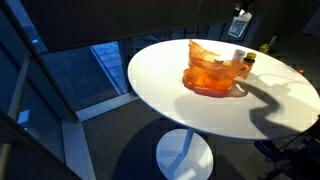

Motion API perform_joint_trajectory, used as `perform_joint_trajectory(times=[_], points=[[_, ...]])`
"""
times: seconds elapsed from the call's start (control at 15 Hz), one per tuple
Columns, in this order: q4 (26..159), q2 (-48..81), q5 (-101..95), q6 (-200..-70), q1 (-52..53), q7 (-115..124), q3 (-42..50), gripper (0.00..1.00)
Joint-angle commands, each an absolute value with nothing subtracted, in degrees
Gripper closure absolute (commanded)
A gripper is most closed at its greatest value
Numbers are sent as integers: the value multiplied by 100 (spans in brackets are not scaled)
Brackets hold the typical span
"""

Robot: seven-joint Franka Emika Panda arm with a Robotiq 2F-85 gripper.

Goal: Remove the round cornered square bottle from the plastic bag and place it on the table

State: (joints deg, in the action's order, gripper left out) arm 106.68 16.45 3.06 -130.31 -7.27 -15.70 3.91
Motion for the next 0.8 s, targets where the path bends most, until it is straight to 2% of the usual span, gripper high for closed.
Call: perform_joint_trajectory(times=[0.0,0.73], points=[[10557,1736,223,-12908,-894,-1360,553,79],[10749,2224,325,-12894,-1287,-1501,708,79]])
